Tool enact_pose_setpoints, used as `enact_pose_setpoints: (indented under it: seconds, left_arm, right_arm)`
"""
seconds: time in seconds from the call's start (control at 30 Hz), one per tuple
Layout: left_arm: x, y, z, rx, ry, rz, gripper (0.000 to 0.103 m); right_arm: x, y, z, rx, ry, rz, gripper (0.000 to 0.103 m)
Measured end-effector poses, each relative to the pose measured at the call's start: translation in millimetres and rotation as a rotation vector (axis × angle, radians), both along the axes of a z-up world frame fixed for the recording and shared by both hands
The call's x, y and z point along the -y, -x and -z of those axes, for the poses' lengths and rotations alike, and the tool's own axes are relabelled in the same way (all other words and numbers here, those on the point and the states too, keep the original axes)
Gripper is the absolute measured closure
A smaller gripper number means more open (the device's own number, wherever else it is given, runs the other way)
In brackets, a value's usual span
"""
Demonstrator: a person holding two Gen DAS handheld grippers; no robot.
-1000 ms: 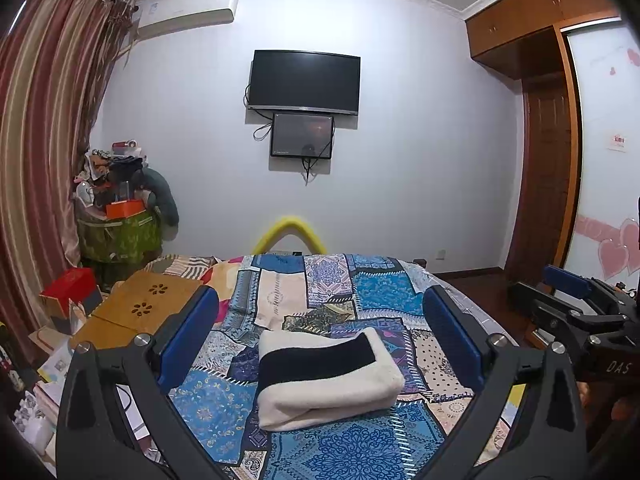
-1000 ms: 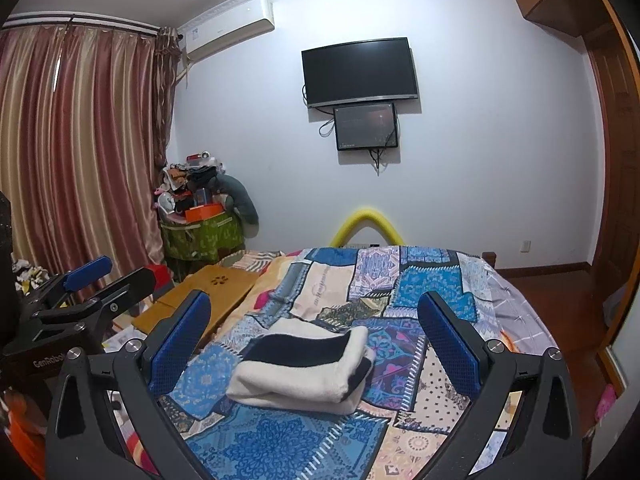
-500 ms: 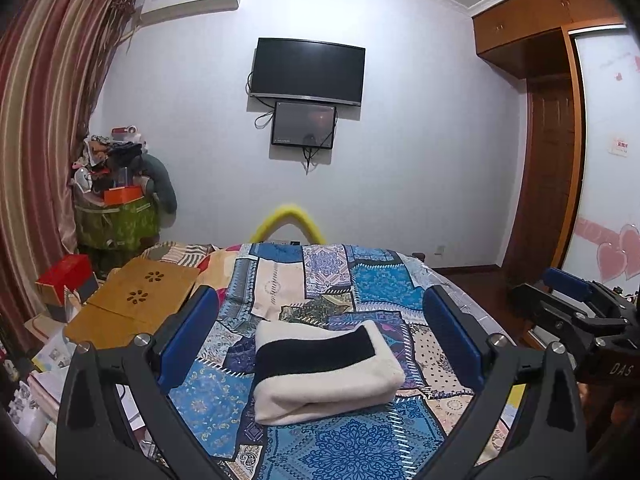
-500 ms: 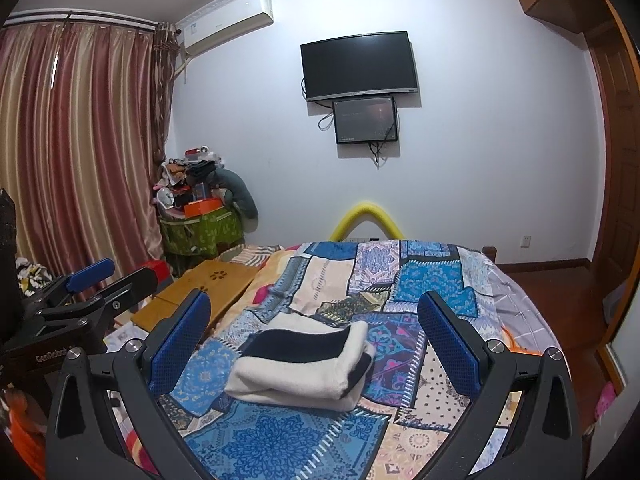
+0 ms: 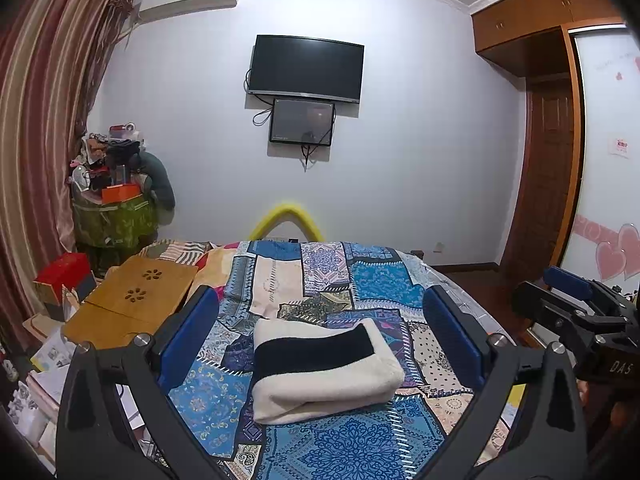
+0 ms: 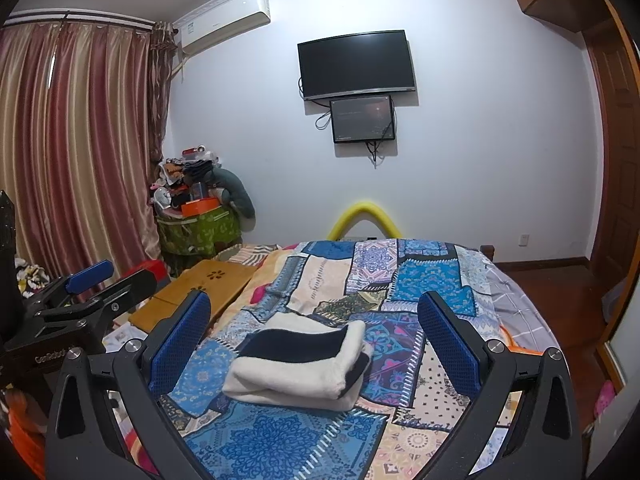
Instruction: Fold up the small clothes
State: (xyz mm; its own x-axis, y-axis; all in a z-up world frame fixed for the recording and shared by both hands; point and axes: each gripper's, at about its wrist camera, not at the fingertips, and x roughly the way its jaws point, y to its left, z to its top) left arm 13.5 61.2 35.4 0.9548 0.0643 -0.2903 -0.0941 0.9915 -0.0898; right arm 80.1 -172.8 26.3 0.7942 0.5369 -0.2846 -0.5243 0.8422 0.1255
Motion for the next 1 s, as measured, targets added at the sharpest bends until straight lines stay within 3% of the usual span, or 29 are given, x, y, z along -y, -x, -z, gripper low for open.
enact_pose_setpoints:
  seconds: [1.0]
  left_arm:
    - [9.0,-1.4,-4.3,0.005,-0.025,0.057,0.000]
  right_arm:
    - [3.1,-3.2,-0.1,-0.001,-0.009,0.013,0.000]
